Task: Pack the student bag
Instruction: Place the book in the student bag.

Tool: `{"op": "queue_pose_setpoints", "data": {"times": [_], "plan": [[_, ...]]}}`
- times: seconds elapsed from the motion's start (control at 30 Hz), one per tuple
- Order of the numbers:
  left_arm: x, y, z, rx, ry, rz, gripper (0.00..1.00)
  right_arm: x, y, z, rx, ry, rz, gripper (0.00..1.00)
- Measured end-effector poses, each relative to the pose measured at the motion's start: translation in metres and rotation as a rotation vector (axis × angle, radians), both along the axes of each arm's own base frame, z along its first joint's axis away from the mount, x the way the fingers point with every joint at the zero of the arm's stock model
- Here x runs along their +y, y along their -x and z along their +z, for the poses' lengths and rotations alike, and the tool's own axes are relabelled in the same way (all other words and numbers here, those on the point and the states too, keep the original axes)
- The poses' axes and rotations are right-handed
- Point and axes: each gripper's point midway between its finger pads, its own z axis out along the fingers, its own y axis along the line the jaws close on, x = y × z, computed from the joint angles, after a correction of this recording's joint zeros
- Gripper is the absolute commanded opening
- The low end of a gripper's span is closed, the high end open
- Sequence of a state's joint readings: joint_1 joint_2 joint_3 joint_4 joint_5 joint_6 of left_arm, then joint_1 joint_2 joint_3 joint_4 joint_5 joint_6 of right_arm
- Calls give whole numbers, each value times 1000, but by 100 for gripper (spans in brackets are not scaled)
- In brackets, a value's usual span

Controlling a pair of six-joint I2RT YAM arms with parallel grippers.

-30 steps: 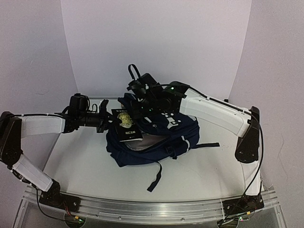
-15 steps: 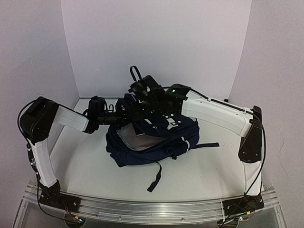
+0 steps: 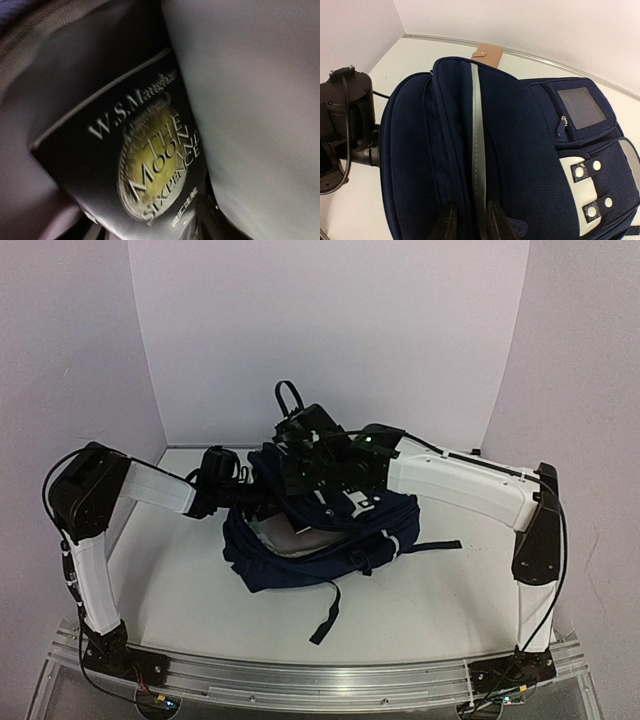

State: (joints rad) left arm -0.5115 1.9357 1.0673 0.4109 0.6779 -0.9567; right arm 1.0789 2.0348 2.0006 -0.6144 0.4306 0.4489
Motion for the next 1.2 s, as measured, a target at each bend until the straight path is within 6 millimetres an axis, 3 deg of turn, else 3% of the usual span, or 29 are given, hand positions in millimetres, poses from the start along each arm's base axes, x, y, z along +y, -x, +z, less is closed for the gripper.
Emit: {"op": "queue_pose_setpoints", "data": {"times": [0.2, 0.37, 0.53, 0.7, 0.8, 0.87, 1.03, 1.2], "plan": [[33, 24, 28, -25, -119, 60, 78, -11, -1, 31, -74, -33, -31, 76], [70, 56, 36, 0, -239, 115, 83, -28, -4, 50, -115, -46, -73, 88], [117, 87, 29, 61, -358, 183, 86, -68, -21, 36, -61, -58, -140, 93], [162, 93, 37, 88, -415, 265, 89, -135, -54, -5, 55, -62, -265, 98], [175, 97, 38, 98, -475, 249, 88, -163, -60, -33, 136, -81, -302, 98], [177, 99, 44, 92, -509, 221, 88, -164, -55, -45, 184, -100, -287, 98], [181, 108, 45, 81, -574, 157, 88, -139, -40, -61, 282, -191, -197, 98], [182, 114, 42, 89, -594, 131, 88, -126, -30, -84, 353, -251, -168, 84]]}}
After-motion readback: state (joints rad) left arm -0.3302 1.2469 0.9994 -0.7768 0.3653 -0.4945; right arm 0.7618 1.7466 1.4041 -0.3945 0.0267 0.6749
